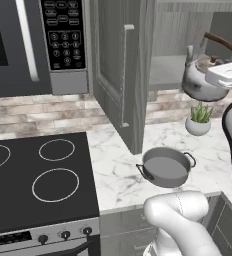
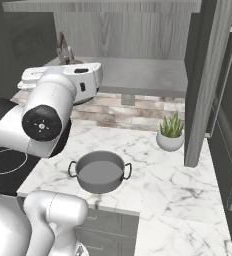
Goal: Pick the kettle from the cabinet and place it on a stove burner. Then pick the pot from the counter and place it on another stove burner. Finally, turn both burners on.
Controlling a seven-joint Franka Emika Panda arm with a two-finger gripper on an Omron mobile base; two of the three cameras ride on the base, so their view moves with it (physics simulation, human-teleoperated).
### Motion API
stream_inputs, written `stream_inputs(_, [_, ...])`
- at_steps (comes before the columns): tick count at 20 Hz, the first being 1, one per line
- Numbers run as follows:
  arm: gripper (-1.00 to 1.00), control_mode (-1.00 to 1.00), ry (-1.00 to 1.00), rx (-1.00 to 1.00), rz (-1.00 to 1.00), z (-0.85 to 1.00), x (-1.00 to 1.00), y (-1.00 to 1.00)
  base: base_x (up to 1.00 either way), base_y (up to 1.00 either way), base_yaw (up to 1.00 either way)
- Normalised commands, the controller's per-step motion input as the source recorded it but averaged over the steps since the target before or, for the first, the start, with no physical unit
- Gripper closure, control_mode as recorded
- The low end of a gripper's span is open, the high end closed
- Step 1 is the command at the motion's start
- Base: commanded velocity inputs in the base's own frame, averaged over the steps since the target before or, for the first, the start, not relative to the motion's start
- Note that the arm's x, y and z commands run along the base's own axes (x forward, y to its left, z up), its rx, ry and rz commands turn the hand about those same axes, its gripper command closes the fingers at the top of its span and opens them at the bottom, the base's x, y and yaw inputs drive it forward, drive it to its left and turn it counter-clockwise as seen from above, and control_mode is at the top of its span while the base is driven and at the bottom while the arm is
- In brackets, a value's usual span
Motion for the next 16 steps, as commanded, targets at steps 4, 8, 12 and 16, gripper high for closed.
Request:
stream_inputs(4, [1.00,-1.00,0.00,0.00,-0.08,0.00,-0.24,0.00,0.00,0.00,0.00])
stream_inputs(8, [1.00,-1.00,0.00,0.00,-0.02,0.00,-0.02,0.00,0.00,0.00,0.00])
stream_inputs(12, [1.00,-1.00,-0.01,0.00,0.00,0.00,-0.04,0.00,0.00,0.00,0.00])
stream_inputs(16, [1.00,1.00,-0.02,0.00,-0.01,0.00,-0.10,0.00,-0.38,0.00,-0.03])
